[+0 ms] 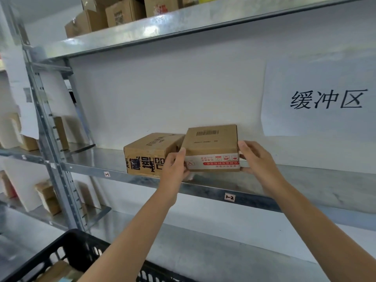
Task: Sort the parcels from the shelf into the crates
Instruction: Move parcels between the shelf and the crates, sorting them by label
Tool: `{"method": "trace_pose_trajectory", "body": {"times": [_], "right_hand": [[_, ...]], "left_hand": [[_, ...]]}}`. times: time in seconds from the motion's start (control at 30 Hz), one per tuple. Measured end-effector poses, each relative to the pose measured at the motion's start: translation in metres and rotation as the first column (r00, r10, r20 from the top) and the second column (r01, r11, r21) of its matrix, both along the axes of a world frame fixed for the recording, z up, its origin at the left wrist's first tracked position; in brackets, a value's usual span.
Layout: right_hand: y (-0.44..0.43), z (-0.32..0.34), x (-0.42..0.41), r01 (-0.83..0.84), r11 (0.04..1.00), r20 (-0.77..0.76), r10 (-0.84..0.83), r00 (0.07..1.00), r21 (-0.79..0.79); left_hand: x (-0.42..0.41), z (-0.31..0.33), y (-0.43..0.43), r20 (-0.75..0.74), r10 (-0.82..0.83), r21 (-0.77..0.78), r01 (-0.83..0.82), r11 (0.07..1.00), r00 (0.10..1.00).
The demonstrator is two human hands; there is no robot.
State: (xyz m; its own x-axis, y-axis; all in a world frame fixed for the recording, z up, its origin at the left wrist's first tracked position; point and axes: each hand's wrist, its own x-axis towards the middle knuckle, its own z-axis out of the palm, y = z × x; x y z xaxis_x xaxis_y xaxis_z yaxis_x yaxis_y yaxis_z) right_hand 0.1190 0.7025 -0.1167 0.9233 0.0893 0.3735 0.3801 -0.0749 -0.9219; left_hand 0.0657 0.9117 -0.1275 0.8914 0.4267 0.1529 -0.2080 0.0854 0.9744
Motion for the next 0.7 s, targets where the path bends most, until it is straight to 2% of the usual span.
{"method": "trace_pose_trajectory", "body": {"times": [0.17,0.37,0.53,0.7], "right_hand": [[-0.013,0.014,-0.016,-0.027,0.992,0.088,0.016,0.996,0.121],[-0.019,0.023,-0.027,-0.019,1.0,0.144,0.022,0.989,-0.023],[-0.016,0.028,-0.03,-0.042,0.999,0.25,0.048,0.967,-0.029],[-0.007,0.027,-0.024,-0.128,0.991,0.286,0.11,0.952,0.048]], "left_hand": [[-0.013,0.017,-0.003,0.116,-0.008,-0.031,0.011,0.999,0.993],[-0.034,0.03,-0.002,0.292,-0.011,0.124,-0.026,0.992,0.956],[-0.046,0.027,0.0,0.367,0.026,0.279,-0.137,0.95,0.93],[-0.049,0.029,0.009,0.395,0.135,0.244,-0.245,0.938,0.909]]}}
